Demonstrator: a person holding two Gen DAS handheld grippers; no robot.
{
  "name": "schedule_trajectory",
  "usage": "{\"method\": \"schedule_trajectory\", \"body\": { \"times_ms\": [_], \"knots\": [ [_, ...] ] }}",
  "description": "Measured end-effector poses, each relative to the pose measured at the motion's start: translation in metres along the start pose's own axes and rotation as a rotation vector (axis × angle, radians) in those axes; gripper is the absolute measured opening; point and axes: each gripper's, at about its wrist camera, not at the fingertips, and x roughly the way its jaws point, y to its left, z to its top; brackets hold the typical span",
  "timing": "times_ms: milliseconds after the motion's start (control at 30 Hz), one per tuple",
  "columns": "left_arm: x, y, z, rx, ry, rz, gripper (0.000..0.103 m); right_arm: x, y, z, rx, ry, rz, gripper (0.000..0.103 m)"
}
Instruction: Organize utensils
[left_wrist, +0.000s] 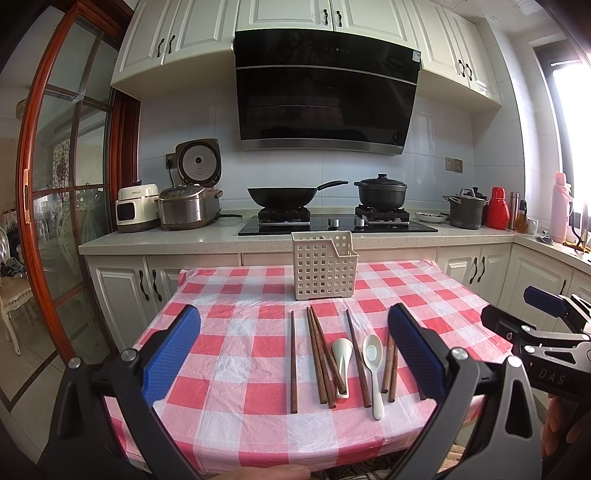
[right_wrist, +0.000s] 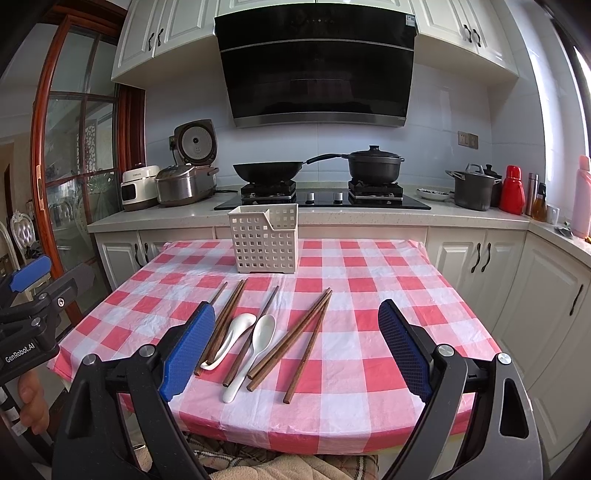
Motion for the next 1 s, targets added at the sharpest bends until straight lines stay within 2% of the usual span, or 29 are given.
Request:
{"method": "schedule_trajectory", "body": {
  "times_ms": [1000],
  "knots": [
    [0.0007,-0.0047,-0.0053,0.004,0.014,-0.006,0.098,0.0067,-0.0019,-0.003,0.022,0.036,0.008,0.085]
  ]
}}
